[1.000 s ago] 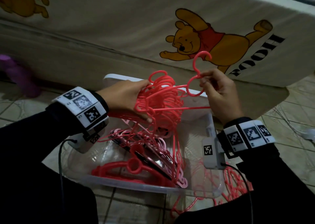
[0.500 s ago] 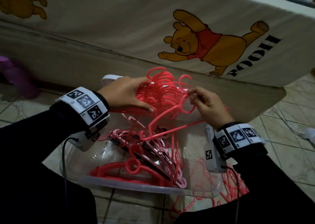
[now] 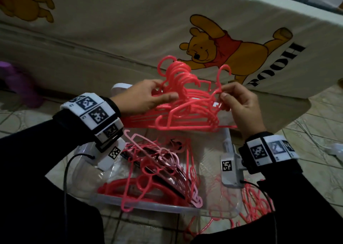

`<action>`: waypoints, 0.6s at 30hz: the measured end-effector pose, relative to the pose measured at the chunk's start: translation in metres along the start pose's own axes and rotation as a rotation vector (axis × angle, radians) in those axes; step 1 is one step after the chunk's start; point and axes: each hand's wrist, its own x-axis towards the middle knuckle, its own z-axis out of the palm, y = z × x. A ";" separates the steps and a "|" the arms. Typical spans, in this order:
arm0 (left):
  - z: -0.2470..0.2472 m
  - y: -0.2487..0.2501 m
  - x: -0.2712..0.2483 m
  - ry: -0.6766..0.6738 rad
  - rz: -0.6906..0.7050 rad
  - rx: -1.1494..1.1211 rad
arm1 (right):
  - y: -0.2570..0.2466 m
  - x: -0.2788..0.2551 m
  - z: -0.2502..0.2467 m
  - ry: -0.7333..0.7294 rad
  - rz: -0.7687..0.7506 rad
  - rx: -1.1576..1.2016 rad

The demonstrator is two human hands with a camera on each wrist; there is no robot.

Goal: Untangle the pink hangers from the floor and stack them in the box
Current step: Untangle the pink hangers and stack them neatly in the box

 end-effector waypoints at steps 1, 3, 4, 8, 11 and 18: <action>-0.001 0.002 0.000 0.041 0.002 -0.005 | 0.001 -0.001 0.001 -0.015 -0.019 -0.074; -0.002 0.003 -0.001 0.090 -0.001 -0.021 | 0.003 -0.003 0.007 -0.062 -0.079 -0.240; -0.002 0.003 -0.002 0.102 -0.001 -0.017 | 0.003 -0.005 0.012 -0.079 -0.114 -0.283; 0.003 0.007 -0.007 0.135 0.003 0.105 | 0.001 -0.012 0.034 -0.049 -0.233 -0.353; 0.006 0.009 -0.009 0.104 -0.032 0.088 | 0.001 -0.011 0.041 0.038 -0.279 -0.427; 0.007 0.007 -0.010 -0.010 -0.010 0.013 | -0.006 -0.013 0.052 0.067 -0.326 -0.413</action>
